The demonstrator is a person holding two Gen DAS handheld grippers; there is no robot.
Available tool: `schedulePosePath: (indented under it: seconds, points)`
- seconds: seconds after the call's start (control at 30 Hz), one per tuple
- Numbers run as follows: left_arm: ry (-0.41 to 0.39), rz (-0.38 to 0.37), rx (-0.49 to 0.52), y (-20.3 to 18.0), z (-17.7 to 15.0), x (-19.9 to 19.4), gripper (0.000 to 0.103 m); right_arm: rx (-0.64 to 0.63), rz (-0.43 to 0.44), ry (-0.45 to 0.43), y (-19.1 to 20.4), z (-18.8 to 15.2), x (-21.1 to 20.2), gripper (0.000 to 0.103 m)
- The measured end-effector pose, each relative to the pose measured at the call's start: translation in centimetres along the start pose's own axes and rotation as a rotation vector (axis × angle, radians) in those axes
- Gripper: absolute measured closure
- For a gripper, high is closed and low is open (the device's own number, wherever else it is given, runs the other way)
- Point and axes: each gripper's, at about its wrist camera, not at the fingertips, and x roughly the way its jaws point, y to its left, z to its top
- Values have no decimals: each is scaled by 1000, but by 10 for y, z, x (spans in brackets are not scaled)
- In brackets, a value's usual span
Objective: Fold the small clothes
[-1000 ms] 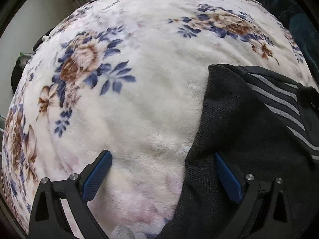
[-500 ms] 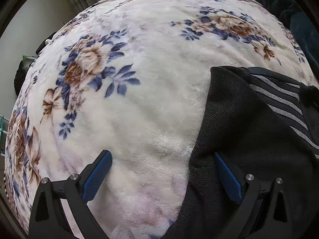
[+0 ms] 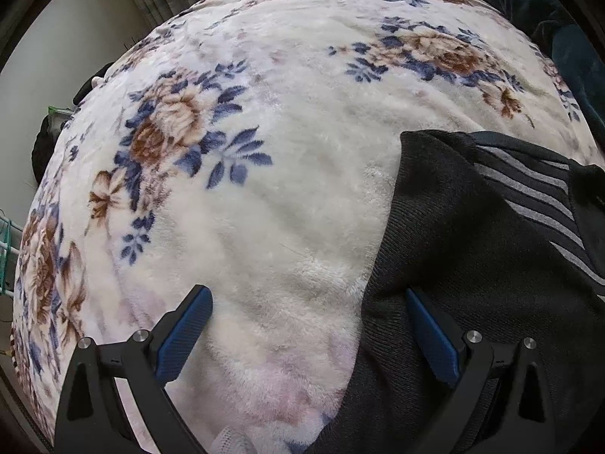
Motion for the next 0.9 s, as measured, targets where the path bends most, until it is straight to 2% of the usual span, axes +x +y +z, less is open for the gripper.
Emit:
schedulePosePath:
  seconds: [0.07, 0.1, 0.13, 0.17, 0.2, 0.27, 0.37, 0.4, 0.47, 0.5, 0.6, 0.7, 0.8, 0.9]
  points:
    - [-14, -6, 15, -6, -3, -14, 0, 44, 42, 45, -12, -1, 14, 51]
    - [-26, -18, 23, -11, -5, -22, 0, 64, 22, 76, -17, -3, 24, 51]
    - [-45, -32, 34, -17, -8, -33, 0, 80, 17, 87, -20, -4, 28, 51]
    - [-62, -43, 51, -24, -12, -42, 0, 105, 53, 79, -23, -7, 31, 52]
    - [-77, -50, 70, -32, -16, -49, 0, 120, 63, 60, -25, -10, 30, 57]
    - [-97, -52, 113, -46, -22, -54, 0, 134, 31, -25, -24, -14, 18, 86]
    - [-72, 46, 161, -53, -28, -30, 0, 99, -26, -119, -12, -17, -4, 97]
    - [-46, 59, 148, -47, -28, -19, 0, 77, -37, -152, -5, -18, -14, 98]
    - [-29, 6, 74, -24, -28, -8, 0, 41, -45, -205, 6, -17, -29, 99]
    - [-27, 3, 57, -18, -27, -7, 0, 17, -47, -235, 12, -15, -38, 99]
    - [-48, 49, 75, -12, -23, -9, 0, -29, -22, -305, 25, -9, -62, 99]
    - [-40, 51, 75, -9, -21, -5, 0, -72, 10, -340, 35, -2, -77, 99]
    - [-39, 61, 85, -7, -18, -4, 0, -76, 9, -300, 30, 7, -63, 99]
    - [-41, 69, 90, -4, -16, -4, 0, -10, 38, -120, 1, 11, -17, 97]
